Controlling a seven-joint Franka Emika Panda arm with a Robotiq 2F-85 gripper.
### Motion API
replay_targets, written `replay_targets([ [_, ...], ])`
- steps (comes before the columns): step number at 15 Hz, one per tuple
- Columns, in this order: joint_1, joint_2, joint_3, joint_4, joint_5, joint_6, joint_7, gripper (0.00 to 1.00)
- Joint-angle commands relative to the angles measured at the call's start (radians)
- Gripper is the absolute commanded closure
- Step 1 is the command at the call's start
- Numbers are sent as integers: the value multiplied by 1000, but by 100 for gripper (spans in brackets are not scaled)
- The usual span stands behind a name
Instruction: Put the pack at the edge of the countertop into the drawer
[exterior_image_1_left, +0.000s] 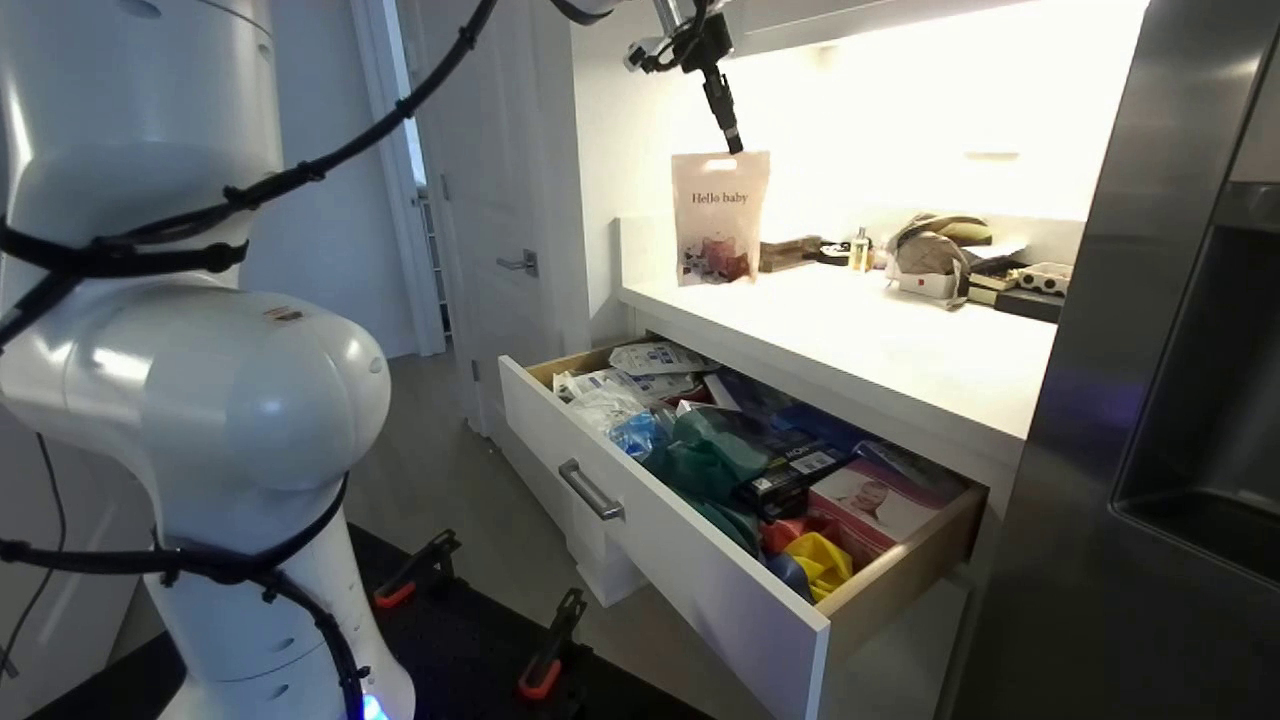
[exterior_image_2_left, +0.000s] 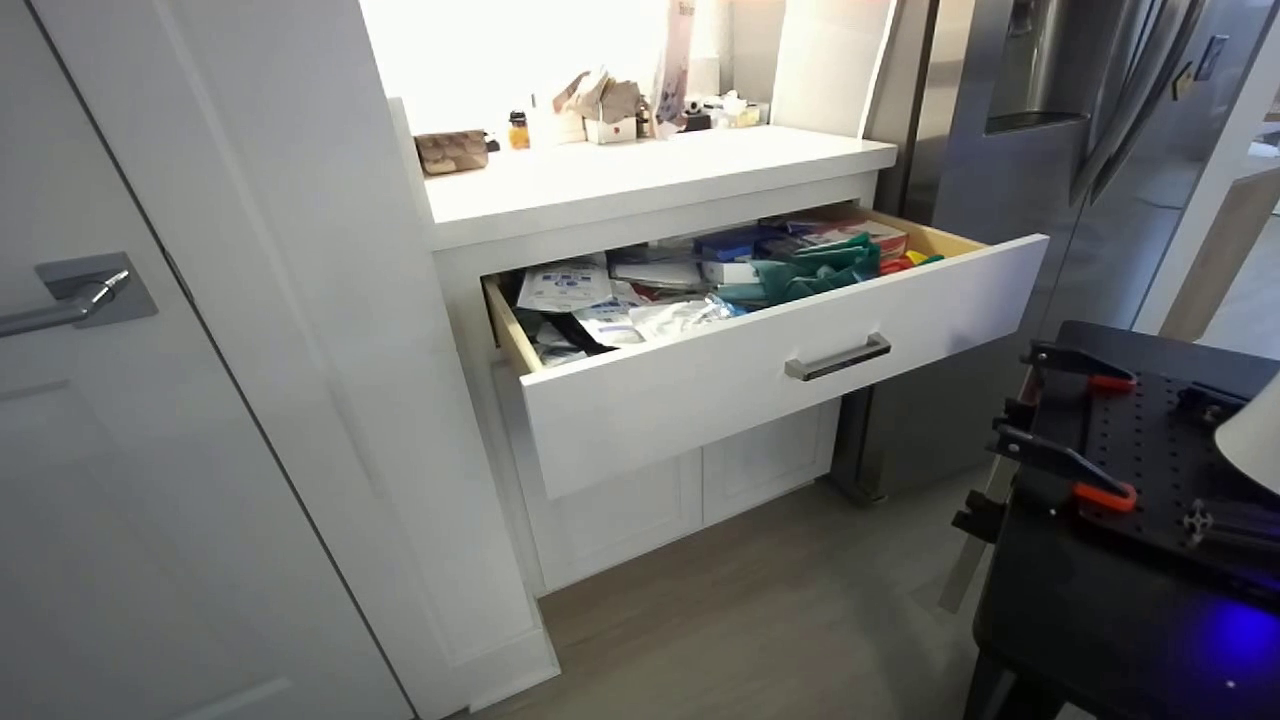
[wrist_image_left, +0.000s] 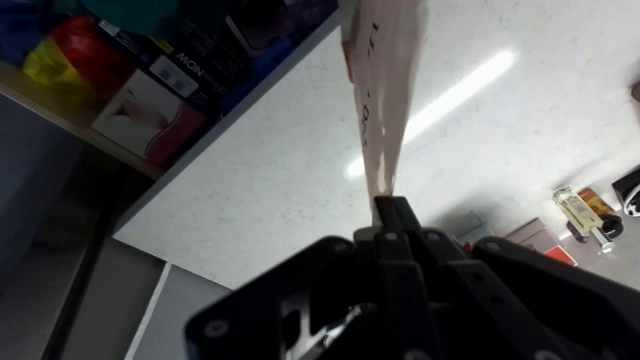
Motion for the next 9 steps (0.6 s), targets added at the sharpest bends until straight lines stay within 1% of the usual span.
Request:
replay_targets([
  [1,-48,-50,64,-4,8,-89,-5,100],
  [3,-70,-74,86,-24,36,-115,-27,100],
  [6,-94,-105,107,-68,66,-113,-50,100],
  [9,-117,-119,118,-117,123,-112,-74,100],
])
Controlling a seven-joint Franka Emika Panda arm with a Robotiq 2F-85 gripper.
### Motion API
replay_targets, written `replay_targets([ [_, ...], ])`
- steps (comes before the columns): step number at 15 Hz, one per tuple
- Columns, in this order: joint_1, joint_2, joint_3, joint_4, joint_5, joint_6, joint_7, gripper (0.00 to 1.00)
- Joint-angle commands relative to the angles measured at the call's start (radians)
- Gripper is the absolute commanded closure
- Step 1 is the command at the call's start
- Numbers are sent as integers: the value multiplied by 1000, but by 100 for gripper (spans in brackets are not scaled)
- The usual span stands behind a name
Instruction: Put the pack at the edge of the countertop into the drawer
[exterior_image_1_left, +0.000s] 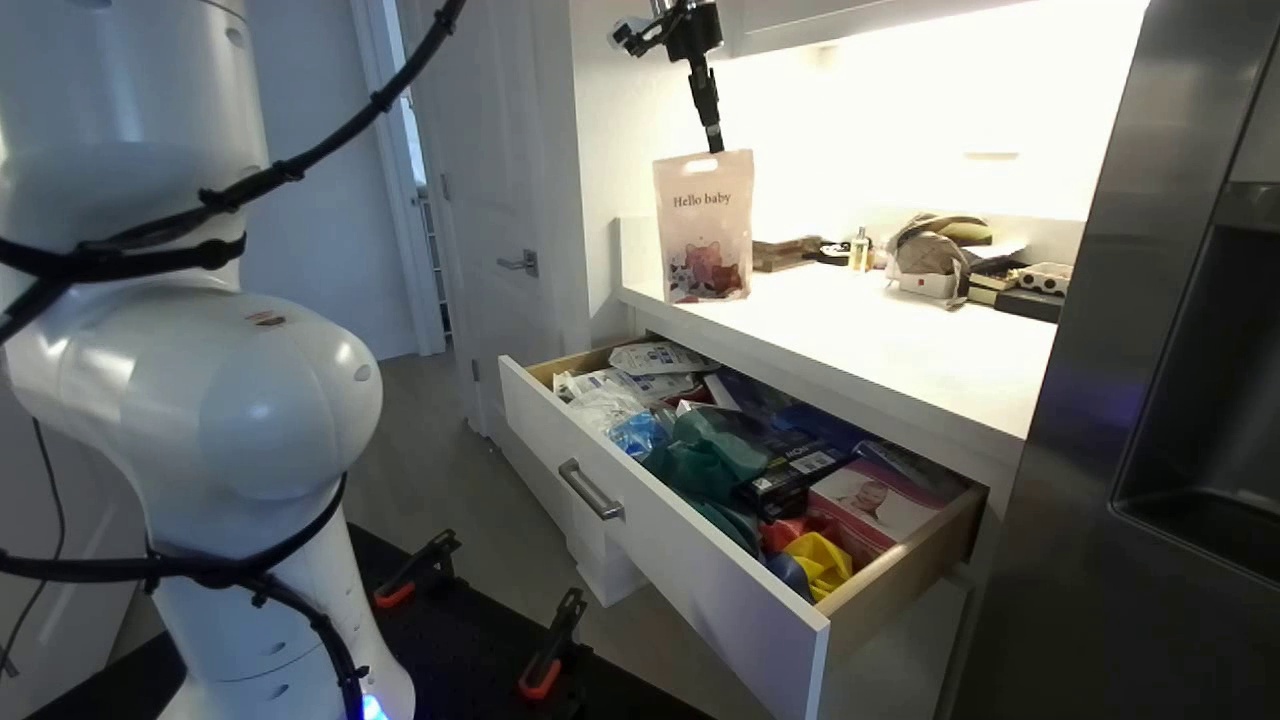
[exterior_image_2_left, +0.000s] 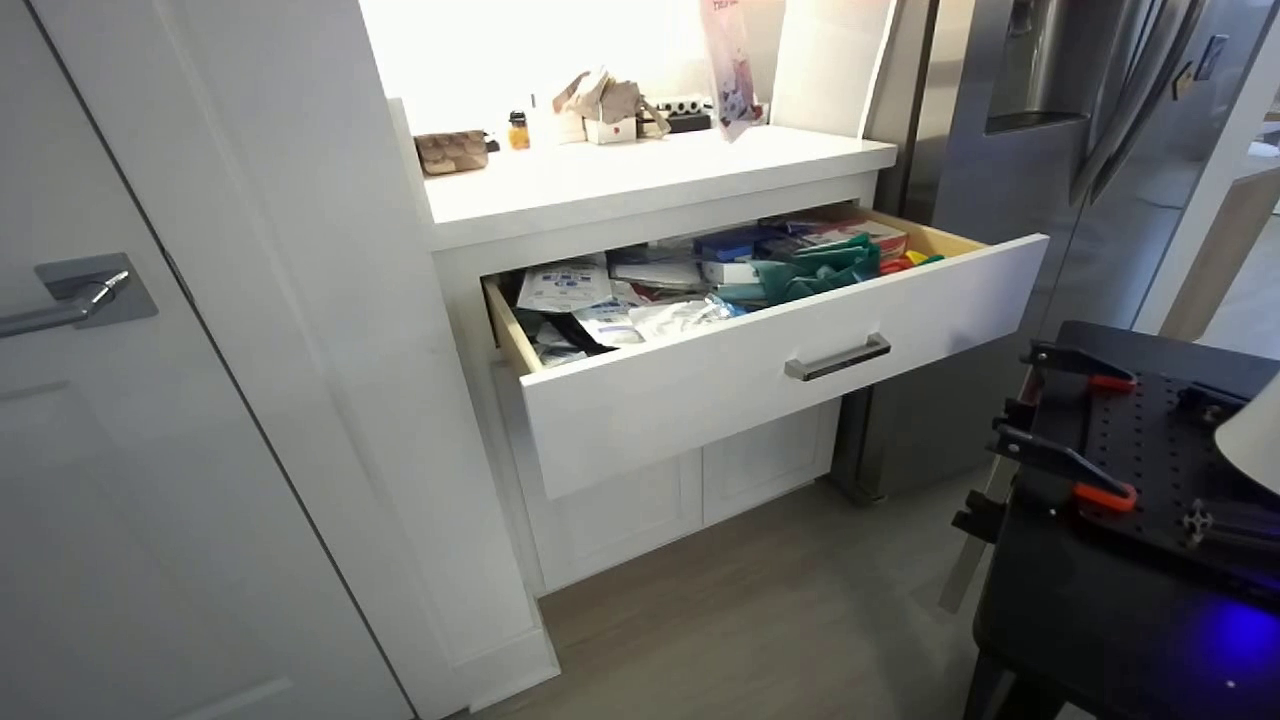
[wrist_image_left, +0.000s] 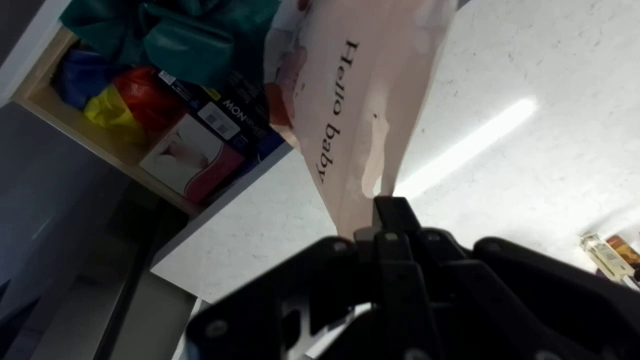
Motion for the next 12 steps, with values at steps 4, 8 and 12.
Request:
replay_targets([
  [4,-38,-58,35,-130,117,-17,-65,100],
  [8,-36,-68,49,-167,141,-25,-80,100],
  [12,-36,-72,62,-199,144,-23,-79,100],
])
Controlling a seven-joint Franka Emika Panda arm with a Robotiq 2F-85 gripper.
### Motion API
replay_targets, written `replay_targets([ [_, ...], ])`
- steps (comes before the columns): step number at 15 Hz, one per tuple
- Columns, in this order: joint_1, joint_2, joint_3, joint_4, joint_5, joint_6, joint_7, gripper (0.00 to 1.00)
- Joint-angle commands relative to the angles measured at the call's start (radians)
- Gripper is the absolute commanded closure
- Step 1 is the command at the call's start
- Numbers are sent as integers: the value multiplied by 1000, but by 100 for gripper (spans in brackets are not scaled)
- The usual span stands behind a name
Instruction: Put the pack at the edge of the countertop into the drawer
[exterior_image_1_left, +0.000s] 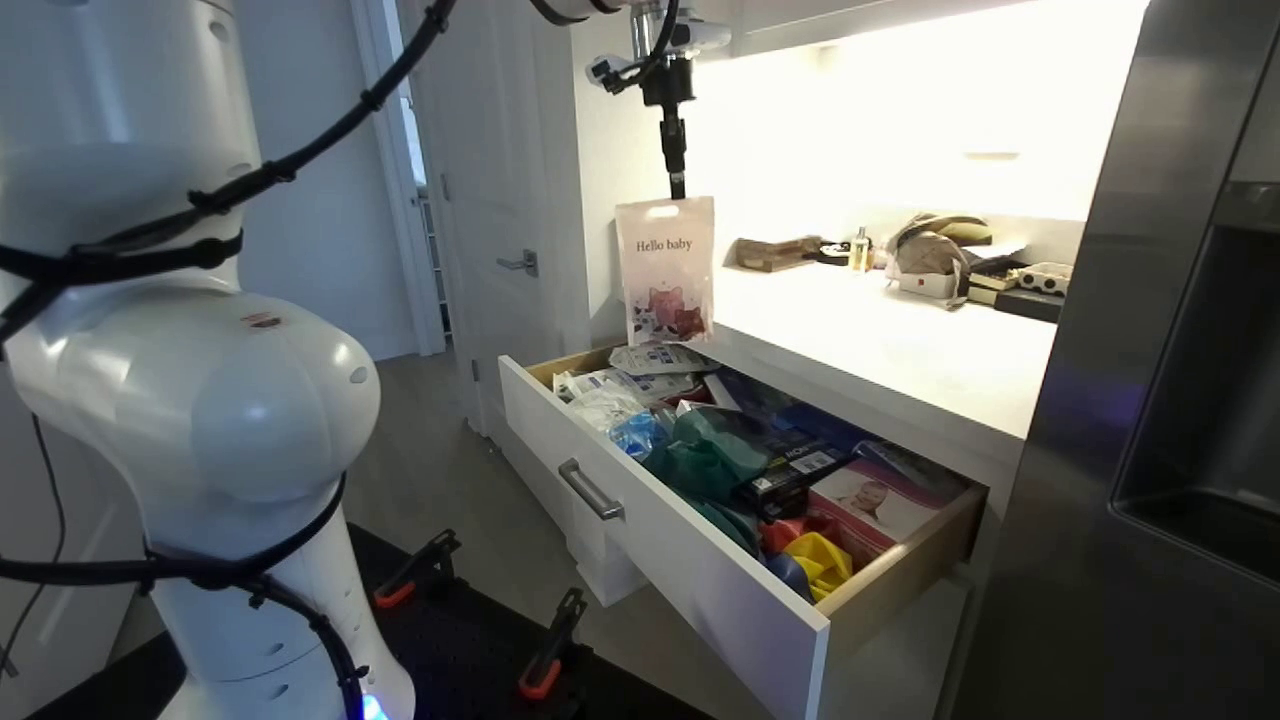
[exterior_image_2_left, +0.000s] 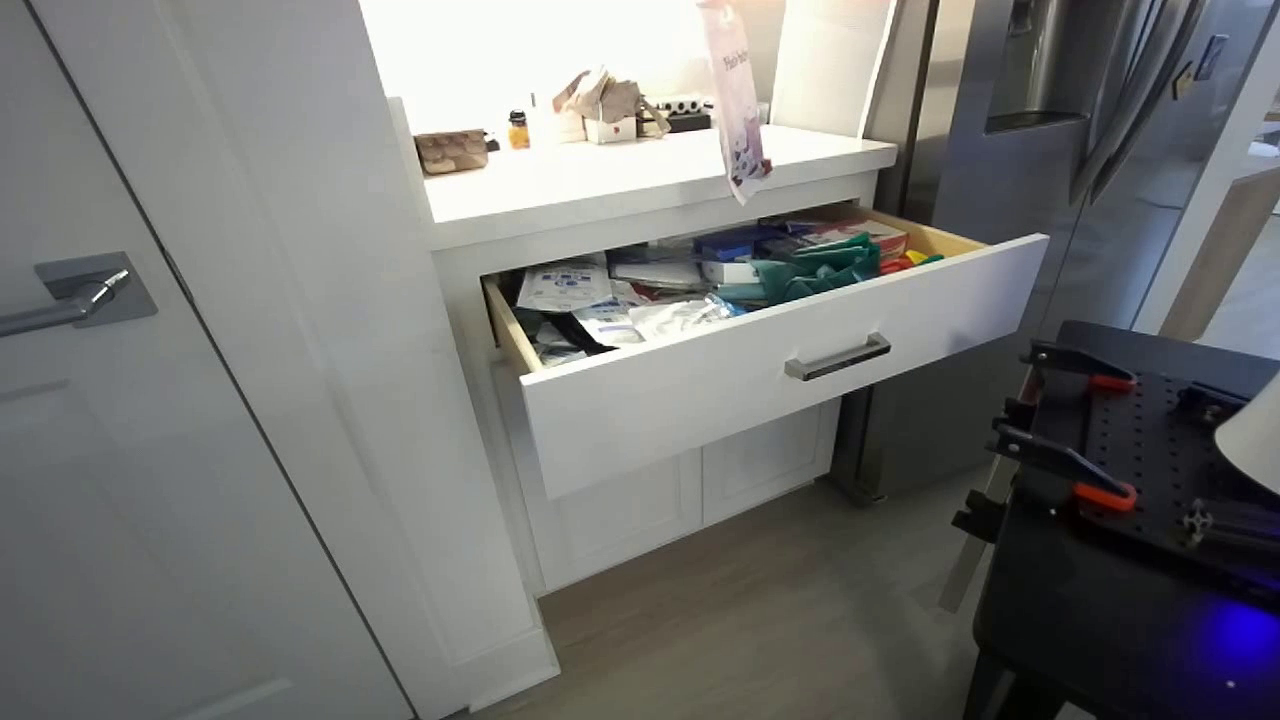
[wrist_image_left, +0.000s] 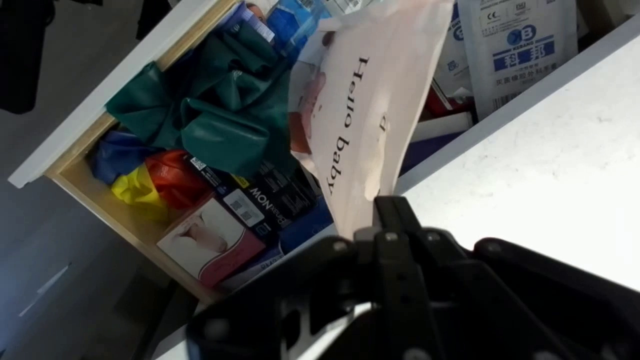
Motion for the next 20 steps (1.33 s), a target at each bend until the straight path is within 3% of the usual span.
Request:
replay_targets([
  [1,-14,-39,19,-56,34,-12,-32,100],
  [10,-10,-28,35,-120,156,-2,-65,100],
  [16,-43,-66,9,-211,118,31,-56,100],
  [17,-55,-84,-1,-244,95,51,-48,74],
  [18,-68,-100,-12,-276,75,77,-49,72],
  [20,-100,-130,-36,-334,54,129,-54,57],
])
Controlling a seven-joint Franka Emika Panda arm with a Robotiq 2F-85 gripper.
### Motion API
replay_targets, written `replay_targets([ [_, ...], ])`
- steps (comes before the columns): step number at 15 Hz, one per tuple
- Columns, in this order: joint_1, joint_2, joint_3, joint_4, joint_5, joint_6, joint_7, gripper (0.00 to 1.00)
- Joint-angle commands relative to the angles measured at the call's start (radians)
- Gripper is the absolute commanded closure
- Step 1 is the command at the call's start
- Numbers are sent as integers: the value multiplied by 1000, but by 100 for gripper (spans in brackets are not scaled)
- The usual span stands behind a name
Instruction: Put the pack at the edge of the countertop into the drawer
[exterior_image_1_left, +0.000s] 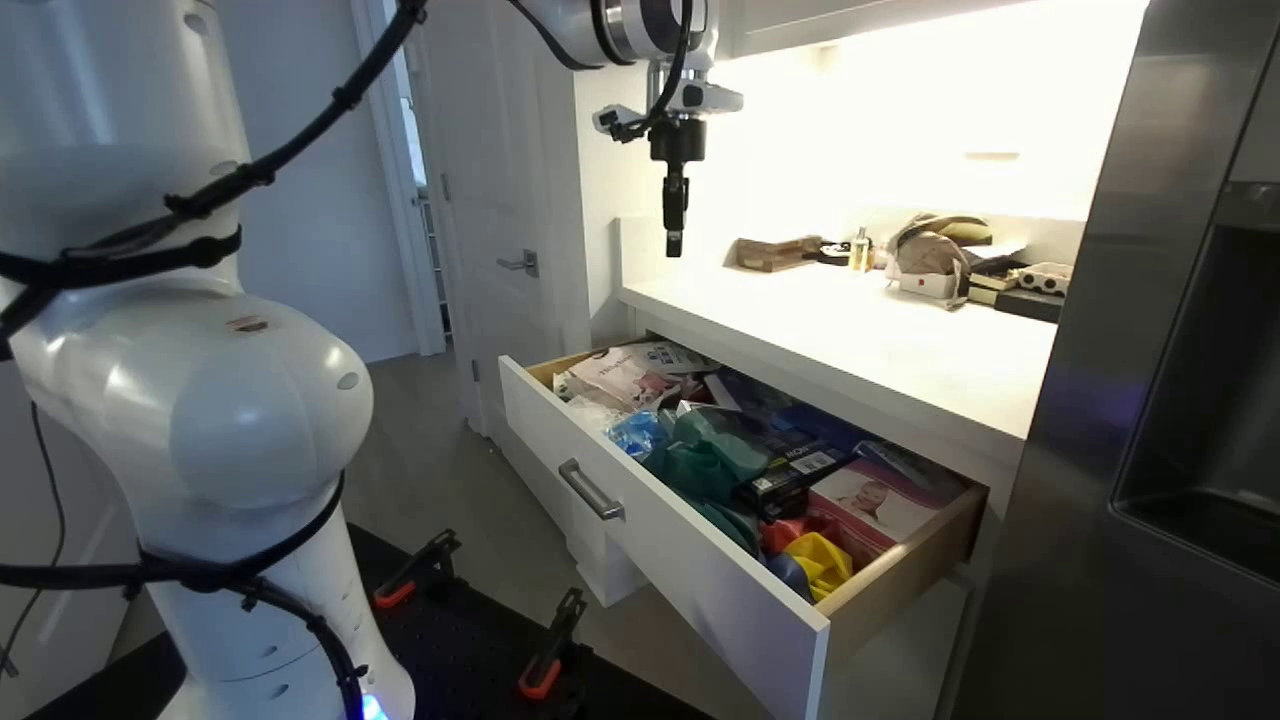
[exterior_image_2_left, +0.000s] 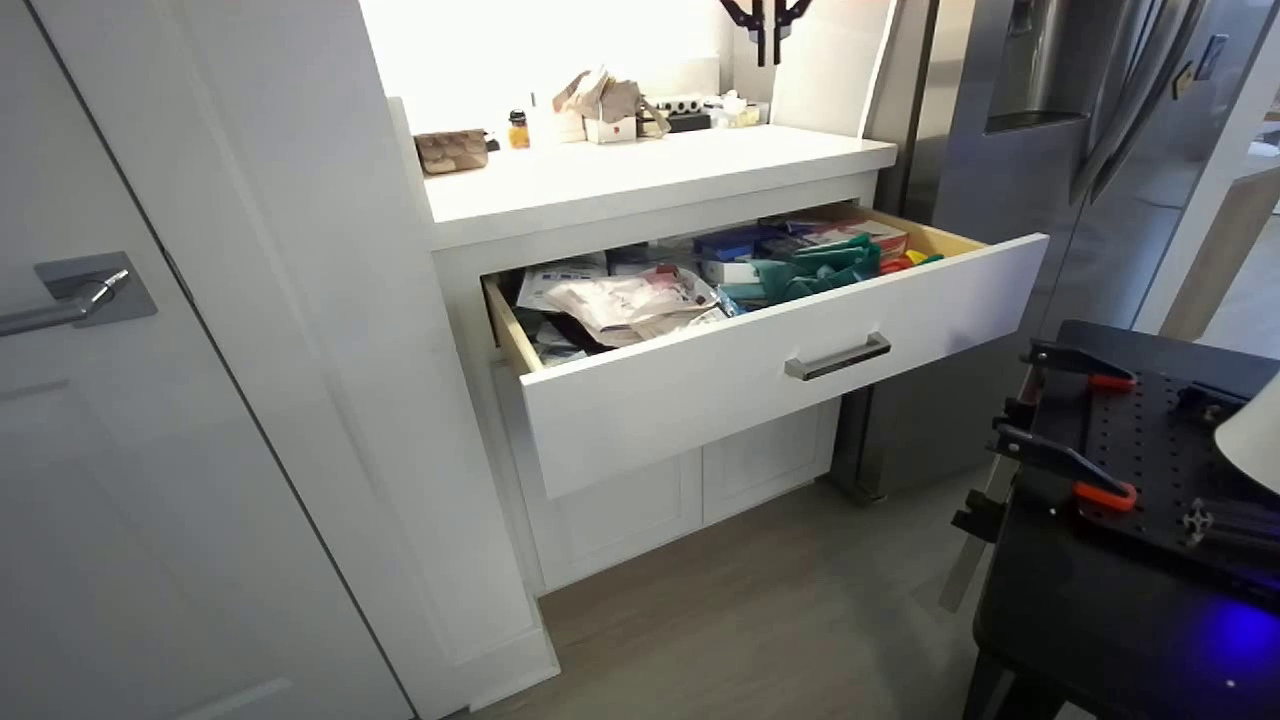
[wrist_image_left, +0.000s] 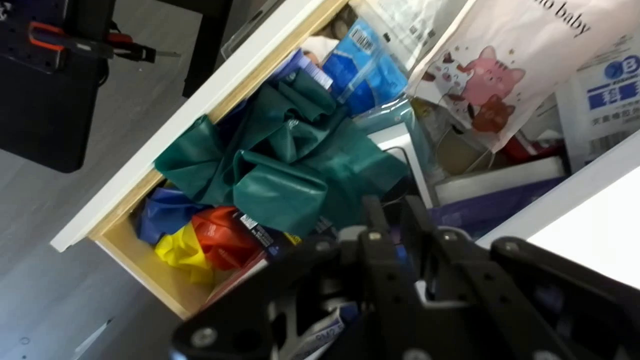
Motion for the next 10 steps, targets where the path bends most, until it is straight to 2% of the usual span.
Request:
replay_targets([
  [1,-53,-98,-34,-146,-21,109,-21,51],
  [4,-95,-133,-62,-230,-28,226,-22,29],
  [7,-134,-125,-86,-251,-56,309,-70,5],
  [9,-154,-120,-98,-248,-80,332,-86,0],
  [10,-146,-94,-88,-222,-59,301,-63,8],
])
